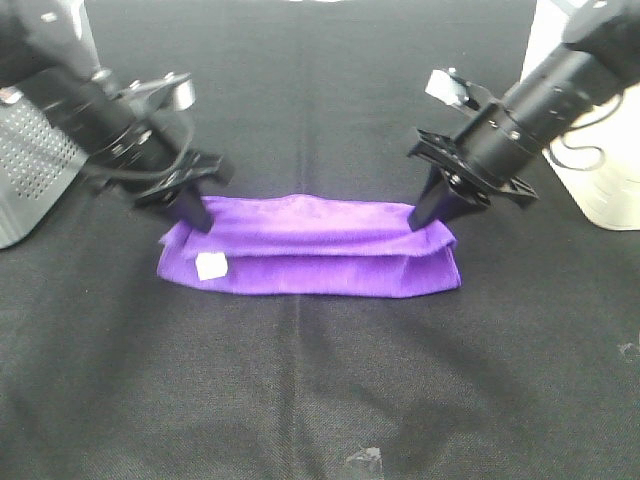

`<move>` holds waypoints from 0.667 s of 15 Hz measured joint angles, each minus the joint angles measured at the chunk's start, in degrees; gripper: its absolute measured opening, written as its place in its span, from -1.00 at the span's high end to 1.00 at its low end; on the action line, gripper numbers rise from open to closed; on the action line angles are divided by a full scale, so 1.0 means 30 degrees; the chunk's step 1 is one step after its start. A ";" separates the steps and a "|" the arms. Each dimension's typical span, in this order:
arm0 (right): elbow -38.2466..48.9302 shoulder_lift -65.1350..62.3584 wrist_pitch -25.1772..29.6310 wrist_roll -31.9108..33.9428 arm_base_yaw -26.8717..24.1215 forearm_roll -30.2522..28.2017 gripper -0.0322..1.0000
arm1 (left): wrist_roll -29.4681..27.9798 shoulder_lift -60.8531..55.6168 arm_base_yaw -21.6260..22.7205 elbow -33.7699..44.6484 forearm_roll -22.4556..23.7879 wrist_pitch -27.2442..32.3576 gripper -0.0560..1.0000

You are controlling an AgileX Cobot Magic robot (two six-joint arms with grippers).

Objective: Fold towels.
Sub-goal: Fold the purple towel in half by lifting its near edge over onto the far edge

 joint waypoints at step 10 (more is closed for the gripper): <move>-0.4603 0.3610 -0.0554 0.1394 -0.0497 -0.1146 0.93 | -0.0229 0.5023 0.0802 -0.7028 0.1929 0.2101 0.89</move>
